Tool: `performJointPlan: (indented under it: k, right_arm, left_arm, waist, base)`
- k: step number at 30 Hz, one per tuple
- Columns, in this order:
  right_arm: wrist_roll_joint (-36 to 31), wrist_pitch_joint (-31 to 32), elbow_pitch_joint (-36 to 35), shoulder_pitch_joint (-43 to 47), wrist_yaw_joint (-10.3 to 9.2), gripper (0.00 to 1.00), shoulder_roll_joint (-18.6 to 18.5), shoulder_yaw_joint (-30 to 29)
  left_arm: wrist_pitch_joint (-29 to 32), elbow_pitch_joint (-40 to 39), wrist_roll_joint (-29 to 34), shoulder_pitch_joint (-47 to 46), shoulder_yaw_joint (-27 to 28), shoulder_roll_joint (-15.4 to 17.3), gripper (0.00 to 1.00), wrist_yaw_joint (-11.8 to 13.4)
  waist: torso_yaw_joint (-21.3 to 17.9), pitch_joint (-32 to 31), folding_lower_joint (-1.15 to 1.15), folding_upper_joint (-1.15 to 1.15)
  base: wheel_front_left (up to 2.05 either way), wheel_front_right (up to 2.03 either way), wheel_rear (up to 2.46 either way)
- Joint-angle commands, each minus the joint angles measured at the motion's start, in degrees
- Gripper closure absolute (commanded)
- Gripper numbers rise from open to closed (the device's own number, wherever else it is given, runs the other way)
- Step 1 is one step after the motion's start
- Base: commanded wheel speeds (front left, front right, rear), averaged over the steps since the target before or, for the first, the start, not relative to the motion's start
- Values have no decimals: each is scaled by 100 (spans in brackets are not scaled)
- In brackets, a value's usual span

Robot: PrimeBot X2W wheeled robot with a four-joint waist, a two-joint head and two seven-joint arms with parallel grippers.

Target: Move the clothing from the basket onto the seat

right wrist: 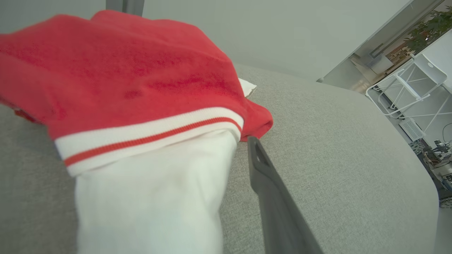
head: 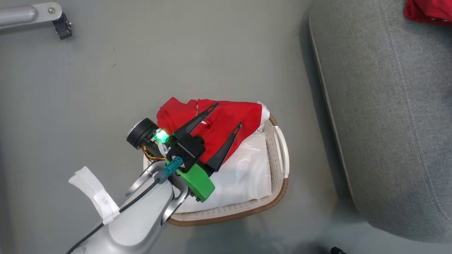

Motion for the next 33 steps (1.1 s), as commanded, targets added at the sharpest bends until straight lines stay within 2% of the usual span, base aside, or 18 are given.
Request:
performJointPlan:
  k: [1,8,18,28,33]
  right_arm:
    - [-10,-21,-163,283,-10,0,106,-56]
    - [99,-19,-947,1251,-10,0,596,-155]
    - [565,-20,-1552,2096,-10,0,955,79]
    - [794,-20,-1852,2021,-10,0,938,607]
    - [838,-20,-2107,1875,-9,0,1072,984]
  left_arm:
    - [-5,-10,35,74,45,27,0,-17]
    - [-5,1,-14,211,219,3,0,-17]
    - [-5,-52,-71,579,525,-116,0,-17]
    - [-5,-89,-25,1123,1175,-397,0,-14]
    - [-5,-103,23,1466,1572,-507,0,-10]
  waist:
    - [-77,-98,0,68]
    - [-247,-452,0,68]
    - [-375,-1001,0,68]
    - [-120,-1654,0,68]
    - [85,-2018,0,68]
  base:
    - [0,0,0]
    - [0,0,0]
    - [0,0,0]
    - [0,0,0]
    - [0,0,0]
